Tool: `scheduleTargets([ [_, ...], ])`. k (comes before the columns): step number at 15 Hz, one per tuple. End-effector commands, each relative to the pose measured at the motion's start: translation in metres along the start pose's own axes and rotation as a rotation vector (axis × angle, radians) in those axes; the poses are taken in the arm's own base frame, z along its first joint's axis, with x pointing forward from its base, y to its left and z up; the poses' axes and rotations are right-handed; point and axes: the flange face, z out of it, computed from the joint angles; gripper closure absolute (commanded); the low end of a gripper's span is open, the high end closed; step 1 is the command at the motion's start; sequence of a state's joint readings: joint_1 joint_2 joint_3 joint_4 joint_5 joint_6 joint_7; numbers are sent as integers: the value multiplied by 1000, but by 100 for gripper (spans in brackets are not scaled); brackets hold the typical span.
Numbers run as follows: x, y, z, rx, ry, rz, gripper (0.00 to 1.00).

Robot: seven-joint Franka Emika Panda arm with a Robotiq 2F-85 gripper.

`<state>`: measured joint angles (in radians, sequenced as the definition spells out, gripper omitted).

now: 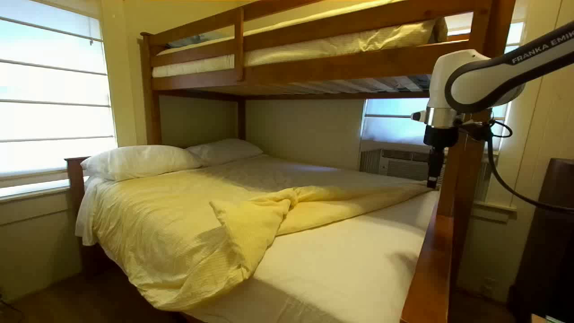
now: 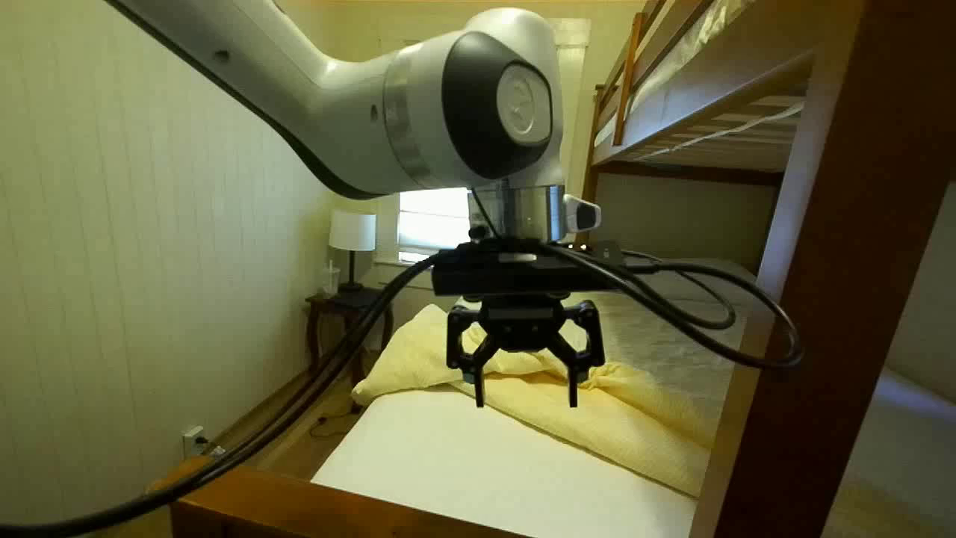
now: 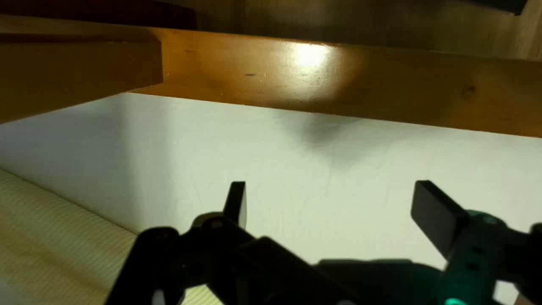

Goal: Straighten the yellow blanket

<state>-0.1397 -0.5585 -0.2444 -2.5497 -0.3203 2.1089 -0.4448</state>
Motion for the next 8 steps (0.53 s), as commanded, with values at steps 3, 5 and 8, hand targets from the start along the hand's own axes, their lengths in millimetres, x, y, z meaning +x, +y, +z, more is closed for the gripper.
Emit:
scheduleTargets([
  [3,0,0,-1,1,-1,0,0],
  [5,0,0,-1,1,-1,0,0],
  [8,52,-13,7,11,109,2,0],
])
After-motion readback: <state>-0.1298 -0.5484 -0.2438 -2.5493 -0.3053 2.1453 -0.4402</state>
